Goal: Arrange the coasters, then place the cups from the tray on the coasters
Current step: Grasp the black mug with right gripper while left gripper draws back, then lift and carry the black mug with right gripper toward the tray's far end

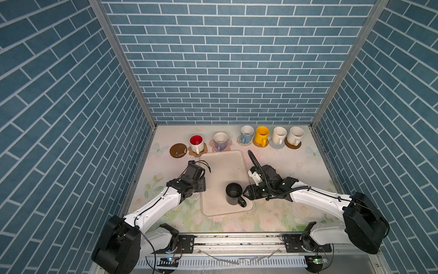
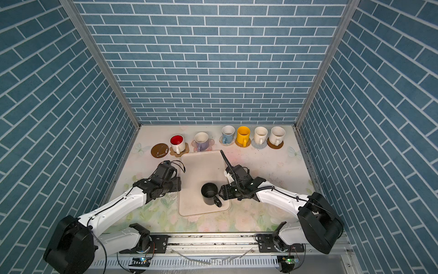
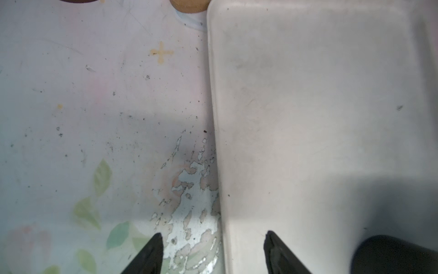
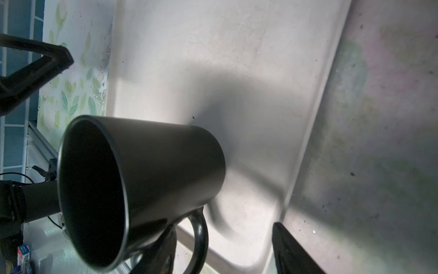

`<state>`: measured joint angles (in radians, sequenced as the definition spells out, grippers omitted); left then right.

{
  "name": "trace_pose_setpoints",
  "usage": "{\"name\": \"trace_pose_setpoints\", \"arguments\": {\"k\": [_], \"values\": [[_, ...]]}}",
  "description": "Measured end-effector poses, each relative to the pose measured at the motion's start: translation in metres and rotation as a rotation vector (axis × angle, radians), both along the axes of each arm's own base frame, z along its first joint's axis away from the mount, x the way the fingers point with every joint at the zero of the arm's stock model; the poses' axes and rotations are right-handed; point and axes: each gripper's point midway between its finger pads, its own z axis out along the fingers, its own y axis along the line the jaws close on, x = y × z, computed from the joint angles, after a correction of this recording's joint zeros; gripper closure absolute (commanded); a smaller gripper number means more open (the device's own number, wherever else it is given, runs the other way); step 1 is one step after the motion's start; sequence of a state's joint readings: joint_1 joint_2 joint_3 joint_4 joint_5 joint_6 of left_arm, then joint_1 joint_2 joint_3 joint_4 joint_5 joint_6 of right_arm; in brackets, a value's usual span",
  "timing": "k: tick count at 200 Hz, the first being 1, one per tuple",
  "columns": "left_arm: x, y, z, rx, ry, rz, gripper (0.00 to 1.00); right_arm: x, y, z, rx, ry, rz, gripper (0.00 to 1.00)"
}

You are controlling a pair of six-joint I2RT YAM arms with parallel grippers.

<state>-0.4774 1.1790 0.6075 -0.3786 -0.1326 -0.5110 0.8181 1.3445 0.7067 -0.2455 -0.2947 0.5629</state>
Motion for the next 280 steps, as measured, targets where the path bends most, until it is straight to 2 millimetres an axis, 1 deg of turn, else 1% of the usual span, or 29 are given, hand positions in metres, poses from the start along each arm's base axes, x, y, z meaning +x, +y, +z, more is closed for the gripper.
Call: {"name": "trace_pose_setpoints", "arguments": {"k": [47,68,100,139,173,230,253,280], "values": [[0.006,-0.002,-0.030,0.033,0.064,0.011,0.54,-0.007,0.002,0.000,0.008,0.014,0.037,0.35],[0.012,-0.003,-0.040,0.041,0.088,0.019,0.64,-0.010,0.005,0.001,0.023,0.024,0.052,0.35],[0.024,-0.009,-0.047,0.035,0.093,0.020,0.82,-0.014,0.007,-0.002,0.034,0.035,0.068,0.35],[0.037,-0.017,-0.046,-0.003,0.061,0.026,1.00,-0.017,0.011,-0.007,0.041,0.047,0.083,0.36],[0.039,-0.019,-0.045,-0.018,0.055,0.025,1.00,-0.018,0.015,-0.009,0.055,0.053,0.095,0.36],[0.038,-0.022,-0.047,-0.015,0.030,0.033,1.00,-0.019,0.021,-0.018,0.066,0.067,0.109,0.35],[0.038,-0.027,-0.046,-0.020,0.013,0.031,1.00,-0.018,0.024,-0.019,0.078,0.060,0.112,0.36],[0.035,-0.038,-0.046,-0.038,0.001,0.017,1.00,-0.015,0.028,-0.019,0.091,0.055,0.106,0.36]]}}
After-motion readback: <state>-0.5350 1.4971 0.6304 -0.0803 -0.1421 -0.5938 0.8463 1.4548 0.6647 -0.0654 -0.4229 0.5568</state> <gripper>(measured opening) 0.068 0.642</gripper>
